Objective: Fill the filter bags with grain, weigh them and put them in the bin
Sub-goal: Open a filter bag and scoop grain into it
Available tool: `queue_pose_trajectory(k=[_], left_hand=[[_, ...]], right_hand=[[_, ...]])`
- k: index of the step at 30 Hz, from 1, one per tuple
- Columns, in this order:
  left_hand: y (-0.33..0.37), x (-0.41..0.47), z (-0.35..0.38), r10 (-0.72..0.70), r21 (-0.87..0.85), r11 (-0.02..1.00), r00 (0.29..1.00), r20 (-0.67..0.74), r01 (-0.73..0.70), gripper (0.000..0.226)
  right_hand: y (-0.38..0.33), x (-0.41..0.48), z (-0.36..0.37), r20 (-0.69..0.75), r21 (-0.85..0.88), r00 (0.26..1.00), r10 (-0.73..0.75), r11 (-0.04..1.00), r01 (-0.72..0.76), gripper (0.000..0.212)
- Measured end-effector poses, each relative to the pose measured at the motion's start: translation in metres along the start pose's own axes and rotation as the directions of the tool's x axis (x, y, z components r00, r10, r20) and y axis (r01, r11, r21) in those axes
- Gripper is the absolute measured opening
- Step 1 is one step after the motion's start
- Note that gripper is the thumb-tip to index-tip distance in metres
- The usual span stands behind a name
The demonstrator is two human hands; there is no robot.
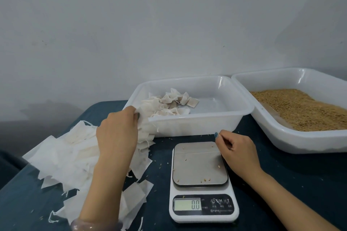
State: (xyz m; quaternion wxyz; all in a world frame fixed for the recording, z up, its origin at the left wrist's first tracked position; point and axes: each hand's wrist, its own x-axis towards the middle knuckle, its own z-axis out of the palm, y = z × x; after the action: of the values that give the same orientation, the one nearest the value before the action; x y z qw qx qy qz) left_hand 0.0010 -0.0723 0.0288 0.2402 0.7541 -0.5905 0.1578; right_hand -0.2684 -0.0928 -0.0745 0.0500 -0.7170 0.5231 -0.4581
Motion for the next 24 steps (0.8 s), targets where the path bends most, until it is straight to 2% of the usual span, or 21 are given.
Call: queue_pose_trajectory(k=[4, 9, 12, 15, 17, 20, 21, 23, 24], left_hand=[[-0.002, 0.0, 0.005, -0.011, -0.217, 0.976, 0.993, -0.12, -0.015, 0.025], [-0.02, 0.006, 0.017, -0.094, -0.27, 0.961, 0.989, -0.115, 0.06, 0.023], [-0.023, 0.004, 0.016, -0.155, -0.511, 0.856, 0.983, -0.097, 0.085, 0.022], [-0.016, 0.004, 0.017, -0.184, -0.654, 0.743, 0.983, 0.006, 0.143, 0.026], [-0.007, 0.003, 0.02, -0.233, -0.793, 0.557, 0.963, 0.136, 0.246, 0.022], [0.018, -0.006, 0.026, -0.216, -0.9, 0.138, 0.9, 0.38, 0.413, 0.02], [0.03, -0.01, 0.027, -0.158, -0.879, -0.029, 0.866, 0.475, 0.477, 0.019], [0.052, -0.021, 0.028, 0.009, -0.713, -0.354, 0.764, 0.645, 0.606, 0.022], [0.061, -0.026, 0.03, 0.081, -0.609, -0.446, 0.708, 0.702, 0.655, 0.022]], right_hand=[[0.0, 0.0, 0.0, -0.002, 0.0, 1.0, 0.001, 1.0, -0.001, 0.05], [0.0, 0.0, -0.001, 0.005, 0.012, 1.0, 0.014, 1.0, -0.014, 0.046], [-0.001, 0.001, -0.001, 0.003, 0.022, 1.0, 0.023, 0.999, -0.023, 0.043], [-0.002, 0.002, -0.001, 0.006, 0.072, 1.0, 0.031, 0.997, -0.031, 0.044], [-0.006, 0.005, -0.004, 0.058, 0.172, 0.997, 0.044, 0.984, -0.054, 0.039], [-0.021, 0.01, -0.011, 0.173, 0.369, 0.984, 0.039, 0.924, -0.101, 0.023], [-0.027, 0.011, -0.013, 0.211, 0.441, 0.977, 0.04, 0.888, -0.132, 0.021], [-0.037, 0.013, -0.016, 0.281, 0.562, 0.959, 0.044, 0.802, -0.202, 0.021], [-0.04, 0.013, -0.017, 0.304, 0.603, 0.952, 0.042, 0.765, -0.227, 0.021]])
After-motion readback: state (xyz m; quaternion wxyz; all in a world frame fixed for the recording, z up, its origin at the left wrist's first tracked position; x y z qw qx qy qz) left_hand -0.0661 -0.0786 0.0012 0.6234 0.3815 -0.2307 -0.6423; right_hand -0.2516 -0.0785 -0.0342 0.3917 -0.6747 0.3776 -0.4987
